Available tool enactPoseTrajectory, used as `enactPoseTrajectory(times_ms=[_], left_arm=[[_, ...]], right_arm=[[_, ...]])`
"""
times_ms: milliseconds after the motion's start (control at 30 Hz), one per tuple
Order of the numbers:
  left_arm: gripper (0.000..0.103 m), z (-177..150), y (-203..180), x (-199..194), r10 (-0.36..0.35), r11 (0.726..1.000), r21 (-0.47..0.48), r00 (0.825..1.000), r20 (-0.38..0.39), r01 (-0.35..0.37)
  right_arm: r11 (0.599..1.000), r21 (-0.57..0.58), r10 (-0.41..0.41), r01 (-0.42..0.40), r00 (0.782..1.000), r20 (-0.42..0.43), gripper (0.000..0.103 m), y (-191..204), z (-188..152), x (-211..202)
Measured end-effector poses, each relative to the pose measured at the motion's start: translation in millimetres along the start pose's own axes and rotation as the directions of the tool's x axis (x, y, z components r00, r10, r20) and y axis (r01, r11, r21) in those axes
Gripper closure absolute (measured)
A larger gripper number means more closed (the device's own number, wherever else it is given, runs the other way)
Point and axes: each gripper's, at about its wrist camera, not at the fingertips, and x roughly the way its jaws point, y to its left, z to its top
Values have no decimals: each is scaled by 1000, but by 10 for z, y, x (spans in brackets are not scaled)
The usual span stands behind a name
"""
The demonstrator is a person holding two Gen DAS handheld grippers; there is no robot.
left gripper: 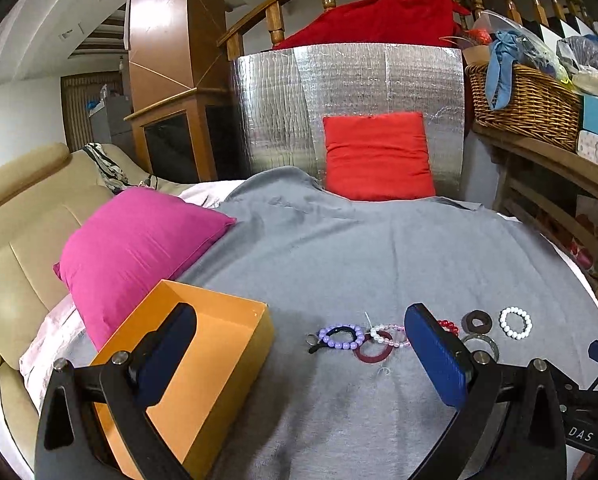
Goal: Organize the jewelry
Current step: 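Move both tools over the row of bracelets on the gray cloth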
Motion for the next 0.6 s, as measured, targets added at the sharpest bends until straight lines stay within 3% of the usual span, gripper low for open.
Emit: enactPoseTrajectory(times_ms=[600], left_arm=[[0, -93, 14, 206, -39, 999, -27, 998, -44, 38]], right_arm=[[999, -33, 27, -28, 999, -45, 0, 198, 6, 159]])
